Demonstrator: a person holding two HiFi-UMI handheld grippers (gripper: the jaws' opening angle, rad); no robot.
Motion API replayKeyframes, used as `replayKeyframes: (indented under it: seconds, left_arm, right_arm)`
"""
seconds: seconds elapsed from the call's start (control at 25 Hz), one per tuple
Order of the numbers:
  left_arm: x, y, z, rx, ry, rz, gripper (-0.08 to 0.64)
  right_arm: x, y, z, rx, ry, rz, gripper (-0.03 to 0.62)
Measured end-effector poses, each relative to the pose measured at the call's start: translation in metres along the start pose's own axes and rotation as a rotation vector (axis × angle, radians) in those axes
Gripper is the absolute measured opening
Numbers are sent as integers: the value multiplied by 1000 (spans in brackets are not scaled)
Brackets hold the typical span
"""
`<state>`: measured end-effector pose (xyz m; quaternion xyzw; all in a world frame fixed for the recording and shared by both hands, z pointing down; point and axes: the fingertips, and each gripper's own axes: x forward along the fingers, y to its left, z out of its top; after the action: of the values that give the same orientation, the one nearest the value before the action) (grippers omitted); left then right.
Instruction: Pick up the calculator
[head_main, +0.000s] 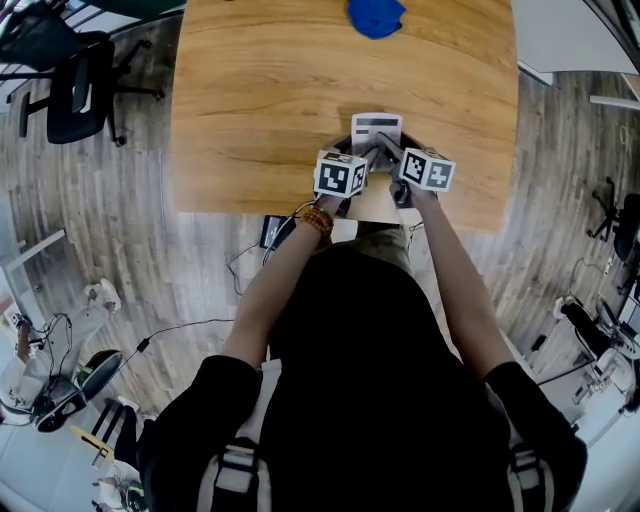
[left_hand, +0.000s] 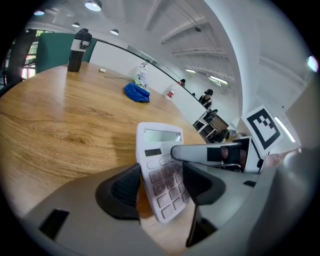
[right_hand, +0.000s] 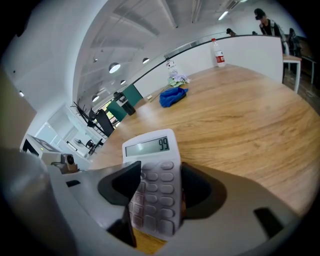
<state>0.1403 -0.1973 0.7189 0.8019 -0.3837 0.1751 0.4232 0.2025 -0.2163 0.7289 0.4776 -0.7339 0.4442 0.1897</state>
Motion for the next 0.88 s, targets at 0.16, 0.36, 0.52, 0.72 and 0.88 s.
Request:
replayKeyframes:
  seconds: [0.16,0.36,0.52,0.72,0.88]
  left_arm:
    - [-6,-1,17,8,-36,6,291]
    - [-14,-4,33,7,-75,6,290]
    - [-21,-7,45,-1,-99,6,287]
    - [-32,-13,65,15,-144,-11,282]
    - [-42,-20,86,63,-185,-24,284]
  right_arm:
    - [-2,4,11,-3,-32,8,264]
    - [-11,14,29,-27,-67,9,259]
    - [-13,20,35,-35,-83,24,258]
    - [-25,31,54,-31,-140,26,258]
    - [-34,40,73,-40,-196,45,258]
